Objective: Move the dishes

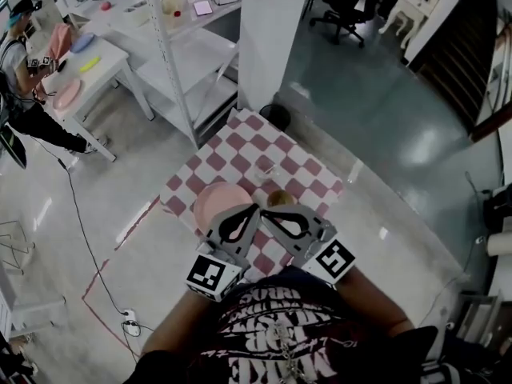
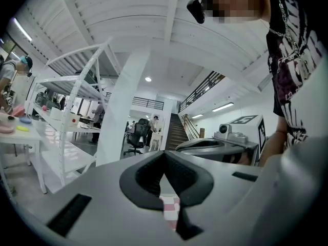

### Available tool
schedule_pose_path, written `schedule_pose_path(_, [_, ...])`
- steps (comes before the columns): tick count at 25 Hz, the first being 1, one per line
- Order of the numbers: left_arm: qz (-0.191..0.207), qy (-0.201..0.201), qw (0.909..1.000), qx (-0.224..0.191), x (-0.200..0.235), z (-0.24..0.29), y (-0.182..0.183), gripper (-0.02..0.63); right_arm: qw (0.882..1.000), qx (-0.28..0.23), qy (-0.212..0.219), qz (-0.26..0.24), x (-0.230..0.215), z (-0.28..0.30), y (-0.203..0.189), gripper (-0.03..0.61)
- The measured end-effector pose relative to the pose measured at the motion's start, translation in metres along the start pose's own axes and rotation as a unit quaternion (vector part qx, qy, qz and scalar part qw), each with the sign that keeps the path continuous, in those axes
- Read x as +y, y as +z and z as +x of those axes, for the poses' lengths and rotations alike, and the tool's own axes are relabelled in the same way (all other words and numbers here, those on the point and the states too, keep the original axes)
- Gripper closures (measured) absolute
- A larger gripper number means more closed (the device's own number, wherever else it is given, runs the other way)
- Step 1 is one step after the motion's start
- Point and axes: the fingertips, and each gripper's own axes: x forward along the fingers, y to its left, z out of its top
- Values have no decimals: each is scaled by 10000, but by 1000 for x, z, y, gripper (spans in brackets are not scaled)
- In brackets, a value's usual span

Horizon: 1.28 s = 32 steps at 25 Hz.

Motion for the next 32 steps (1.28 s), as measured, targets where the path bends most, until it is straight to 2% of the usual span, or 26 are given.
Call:
schedule_pose_path(4, [-151,-87,9998,-50,-8,4,0,586,9999,-35,-41,96,-1,-8,-3,545])
schedule_pose_path(8, [-138,-208,9997,-50,-16,13,-5,588,9987,-107,-44,498,-8,-21,-7,545])
schedule_pose_path(11, [-238,-128,9996,-51,-27,25,-5,588,9973,-107,-3,727,-18,-34,-8,545])
schedule_pose_path(16, [-284,290,9991,130,-42,53,-13,588,9962,-56,-34,864,-41,-59,-17,546])
schedule_pose_path(19, [-101,857,9960,233,-45,72,-16,588,9961,-132,-281,824,-59,-70,-22,546])
schedule_pose_path(22, [109,1393,9901,91,-47,80,-13,588,9980,-253,-237,522,-66,-78,-20,546])
schedule_pose_path(24, [364,1787,9832,18,-46,78,-10,588,9992,-321,-120,181,-68,-82,-15,546])
schedule_pose_path(26, [530,2302,9717,-66,-38,69,-5,588,9992,-352,-167,23,-78,-89,-13,546])
schedule_pose_path(30, [393,3410,9389,-250,-17,31,-7,588,9984,-328,-451,29,-112,-107,-20,546])
schedule_pose_path(32, [414,3755,9255,-272,-18,12,-8,588,9982,-341,-493,74,-124,-112,-21,546])
